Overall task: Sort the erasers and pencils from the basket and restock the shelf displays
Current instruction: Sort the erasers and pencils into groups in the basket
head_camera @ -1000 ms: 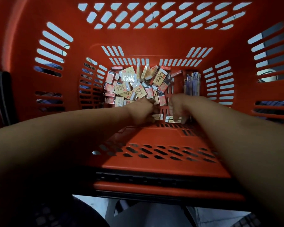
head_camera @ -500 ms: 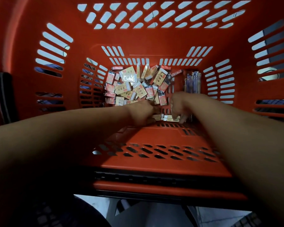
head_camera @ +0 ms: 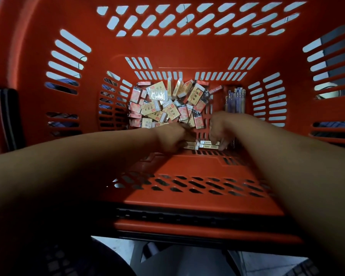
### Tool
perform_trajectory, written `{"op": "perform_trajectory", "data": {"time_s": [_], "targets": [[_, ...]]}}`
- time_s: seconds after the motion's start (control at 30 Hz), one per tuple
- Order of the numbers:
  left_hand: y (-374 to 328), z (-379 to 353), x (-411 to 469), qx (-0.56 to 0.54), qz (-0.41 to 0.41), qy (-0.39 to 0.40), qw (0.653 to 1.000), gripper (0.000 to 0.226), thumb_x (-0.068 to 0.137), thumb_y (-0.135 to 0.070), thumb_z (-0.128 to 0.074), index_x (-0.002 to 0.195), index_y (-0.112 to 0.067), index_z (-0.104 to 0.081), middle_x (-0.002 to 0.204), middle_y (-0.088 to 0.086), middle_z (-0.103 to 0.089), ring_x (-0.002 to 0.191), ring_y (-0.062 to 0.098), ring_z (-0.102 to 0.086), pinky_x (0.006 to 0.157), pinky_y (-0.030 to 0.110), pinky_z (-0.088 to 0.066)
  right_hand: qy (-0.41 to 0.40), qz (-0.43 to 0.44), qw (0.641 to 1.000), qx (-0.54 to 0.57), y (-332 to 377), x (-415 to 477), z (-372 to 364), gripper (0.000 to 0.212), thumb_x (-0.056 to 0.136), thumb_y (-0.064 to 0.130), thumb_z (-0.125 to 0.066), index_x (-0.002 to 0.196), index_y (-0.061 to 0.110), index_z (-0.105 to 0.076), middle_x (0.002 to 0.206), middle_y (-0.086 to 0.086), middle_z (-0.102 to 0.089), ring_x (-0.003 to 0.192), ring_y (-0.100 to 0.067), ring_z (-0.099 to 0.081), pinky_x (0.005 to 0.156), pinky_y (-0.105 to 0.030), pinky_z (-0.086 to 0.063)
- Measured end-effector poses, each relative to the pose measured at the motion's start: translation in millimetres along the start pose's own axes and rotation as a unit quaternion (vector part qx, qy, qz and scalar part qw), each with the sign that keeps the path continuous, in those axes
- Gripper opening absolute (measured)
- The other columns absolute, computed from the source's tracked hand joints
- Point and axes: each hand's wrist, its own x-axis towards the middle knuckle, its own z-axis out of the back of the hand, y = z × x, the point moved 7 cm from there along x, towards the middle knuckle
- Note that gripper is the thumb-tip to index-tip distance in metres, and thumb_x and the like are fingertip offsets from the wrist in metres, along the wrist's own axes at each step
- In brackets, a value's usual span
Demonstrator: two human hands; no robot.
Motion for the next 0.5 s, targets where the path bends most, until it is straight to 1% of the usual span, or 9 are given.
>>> {"op": "perform_trajectory", "data": {"time_s": [0.03, 0.07, 0.1, 0.2, 0.23, 0.3, 0.37, 0.43, 0.5], "targets": [[0, 1, 0, -0.016, 0.008, -0.008, 1.000, 0.046, 0.089, -0.021, -0.053, 0.130, -0.004, -0.068, 0.135, 0.021, -0.062, 0.126, 0.037, -0.058, 0.106, 0.039, -0.046, 0.011, -0.007, 1.000, 0.023, -2, 4, -3, 0.052, 0.088, 0.003, -0.073, 0.135, -0.003, -0.053, 0.096, -0.017, -0.061, 0.110, -0.038, -0.067, 0.098, -0.051, -0.053], [1, 3, 1, -0.029, 0.021, -0.015, 0.999, 0.044, 0.091, -0.019, -0.055, 0.132, -0.008, -0.068, 0.137, 0.018, -0.062, 0.126, 0.035, -0.057, 0.106, 0.034, -0.044, 0.033, -0.020, 0.998, 0.046, -6, 7, -9, 0.063, 0.086, -0.001, -0.074, 0.142, -0.005, -0.045, 0.111, -0.023, -0.064, 0.102, -0.036, -0.070, 0.095, -0.052, -0.055], [3, 3, 2, -0.047, 0.034, -0.011, 0.998, 0.042, 0.092, -0.014, -0.059, 0.133, -0.011, -0.067, 0.137, 0.014, -0.063, 0.126, 0.032, -0.058, 0.104, 0.030, -0.041, 0.047, -0.019, 0.998, 0.037, -6, 9, -12, 0.068, 0.085, -0.004, -0.074, 0.145, -0.006, -0.041, 0.122, -0.026, -0.063, 0.098, -0.035, -0.072, 0.093, -0.053, -0.057], [4, 5, 5, -0.093, 0.045, -0.008, 0.995, 0.041, 0.092, -0.006, -0.062, 0.132, -0.016, -0.069, 0.136, 0.006, -0.066, 0.124, 0.025, -0.060, 0.096, 0.021, -0.038, 0.041, -0.020, 0.997, 0.064, -7, 17, -13, 0.066, 0.086, -0.008, -0.071, 0.145, -0.003, -0.041, 0.132, -0.029, -0.058, 0.097, -0.043, -0.071, 0.092, -0.055, -0.056], [4, 5, 7, -0.096, 0.049, -0.007, 0.994, 0.041, 0.093, -0.006, -0.063, 0.131, -0.017, -0.069, 0.135, 0.004, -0.067, 0.122, 0.024, -0.060, 0.094, 0.020, -0.037, 0.048, -0.022, 0.995, 0.080, -8, 18, -13, 0.070, 0.086, -0.012, -0.069, 0.148, -0.001, -0.039, 0.133, -0.031, -0.056, 0.094, -0.045, -0.071, 0.090, -0.056, -0.057], [5, 2, 9, -0.090, 0.055, -0.009, 0.994, 0.038, 0.094, -0.008, -0.063, 0.130, -0.017, -0.070, 0.131, 0.005, -0.068, 0.119, 0.025, -0.061, 0.091, 0.020, -0.038, 0.059, -0.014, 0.995, 0.076, -8, 21, -14, 0.077, 0.085, -0.015, -0.069, 0.151, 0.003, -0.035, 0.130, -0.033, -0.057, 0.090, -0.046, -0.071, 0.086, -0.057, -0.058], [6, -5, 10, -0.087, 0.071, -0.004, 0.994, 0.035, 0.094, -0.011, -0.063, 0.128, -0.015, -0.071, 0.129, 0.009, -0.068, 0.118, 0.028, -0.061, 0.096, 0.026, -0.043, 0.065, -0.021, 0.995, 0.074, -10, 25, -17, 0.080, 0.084, -0.014, -0.070, 0.153, 0.003, -0.032, 0.123, -0.034, -0.060, 0.088, -0.045, -0.072, 0.085, -0.057, -0.059], [10, -6, 11, -0.095, 0.091, -0.018, 0.991, 0.034, 0.093, -0.012, -0.063, 0.127, -0.014, -0.071, 0.131, 0.011, -0.064, 0.121, 0.029, -0.059, 0.103, 0.031, -0.044, 0.069, -0.027, 0.994, 0.079, -10, 26, -17, 0.080, 0.085, -0.014, -0.070, 0.153, 0.003, -0.032, 0.119, -0.034, -0.061, 0.085, -0.045, -0.072, 0.085, -0.057, -0.059], [14, -6, 13, -0.102, 0.110, -0.017, 0.988, 0.034, 0.093, -0.014, -0.065, 0.126, -0.017, -0.072, 0.132, 0.009, -0.063, 0.121, 0.027, -0.058, 0.103, 0.030, -0.044, 0.063, -0.030, 0.995, 0.073, -11, 29, -16, 0.078, 0.083, -0.013, -0.072, 0.151, 0.001, -0.035, 0.116, -0.032, -0.064, 0.085, -0.043, -0.073, 0.085, -0.057, -0.059]]}}
